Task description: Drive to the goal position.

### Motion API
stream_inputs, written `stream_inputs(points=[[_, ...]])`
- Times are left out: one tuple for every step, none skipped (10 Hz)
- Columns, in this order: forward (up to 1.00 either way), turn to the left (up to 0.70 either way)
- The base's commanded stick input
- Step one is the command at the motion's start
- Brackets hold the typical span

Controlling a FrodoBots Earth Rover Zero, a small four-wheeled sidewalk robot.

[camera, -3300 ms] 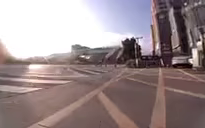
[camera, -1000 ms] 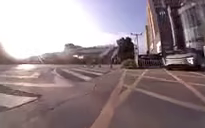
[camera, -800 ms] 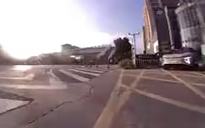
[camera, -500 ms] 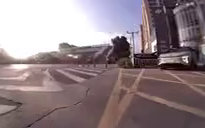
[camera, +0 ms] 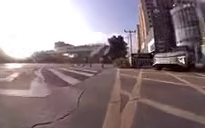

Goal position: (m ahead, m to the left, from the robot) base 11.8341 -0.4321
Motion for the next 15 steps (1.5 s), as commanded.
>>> stream_inputs(points=[[0.7,0.0],[0.7,0.0],[0.7,0.0],[0.44,0.0],[0.07,0.0],[0.0,0.0],[0.0,0.0],[0.0,0.0],[0.0,0.0],[0.0,0.0],[0.52,0.0],[0.7,0.0],[0.7,0.0],[0.7,0.0],[0.7,0.0]])
